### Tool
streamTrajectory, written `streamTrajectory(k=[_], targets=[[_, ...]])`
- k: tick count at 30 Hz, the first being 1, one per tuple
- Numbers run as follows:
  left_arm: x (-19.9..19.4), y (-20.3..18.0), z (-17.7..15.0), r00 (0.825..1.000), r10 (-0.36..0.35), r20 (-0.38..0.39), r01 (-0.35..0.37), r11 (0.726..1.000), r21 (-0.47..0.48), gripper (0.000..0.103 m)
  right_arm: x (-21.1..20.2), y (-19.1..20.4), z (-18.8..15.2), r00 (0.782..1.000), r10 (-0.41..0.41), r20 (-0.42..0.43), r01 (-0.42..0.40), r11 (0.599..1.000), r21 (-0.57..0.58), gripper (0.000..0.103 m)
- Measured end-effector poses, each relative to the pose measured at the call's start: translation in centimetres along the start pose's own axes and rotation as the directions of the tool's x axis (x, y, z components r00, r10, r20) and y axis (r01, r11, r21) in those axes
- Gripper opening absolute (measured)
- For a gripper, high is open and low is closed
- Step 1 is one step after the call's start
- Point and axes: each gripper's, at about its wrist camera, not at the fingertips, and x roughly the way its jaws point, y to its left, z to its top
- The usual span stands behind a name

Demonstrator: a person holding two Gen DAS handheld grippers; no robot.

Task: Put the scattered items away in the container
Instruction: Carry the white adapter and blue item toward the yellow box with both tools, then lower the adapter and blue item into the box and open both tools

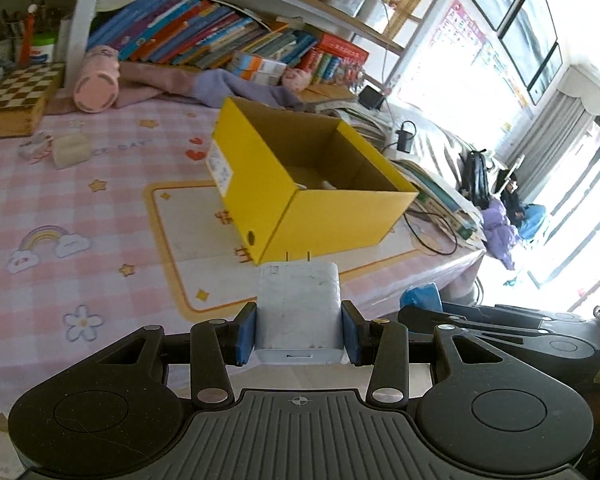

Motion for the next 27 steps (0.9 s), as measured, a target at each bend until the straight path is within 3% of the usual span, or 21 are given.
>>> streamTrajectory(k=[10, 19, 27], targets=[[2.5, -1.7, 0.7, 0.998, -0.044, -0.037, 0.045, 0.999, 0.031, 0.042, 0.3, -2.7, 0.2, 0.999, -0.031, -0.017, 0.032, 0.999, 0.035, 0.026], [4.3, -3.7, 1.7, 0.996, -0.070, -0.051, 0.076, 0.989, 0.126, 0.042, 0.9, -4.8, 0.5, 0.999, -0.047, -0.010, 0.048, 0.995, 0.086, 0.026], [5.0, -4.2, 3.3, 0.999, -0.043, -0.014, 0.045, 0.982, 0.181, 0.042, 2.4, -5.6, 2.2, 1.000, -0.024, 0.011, 0.023, 0.996, 0.084, 0.026]])
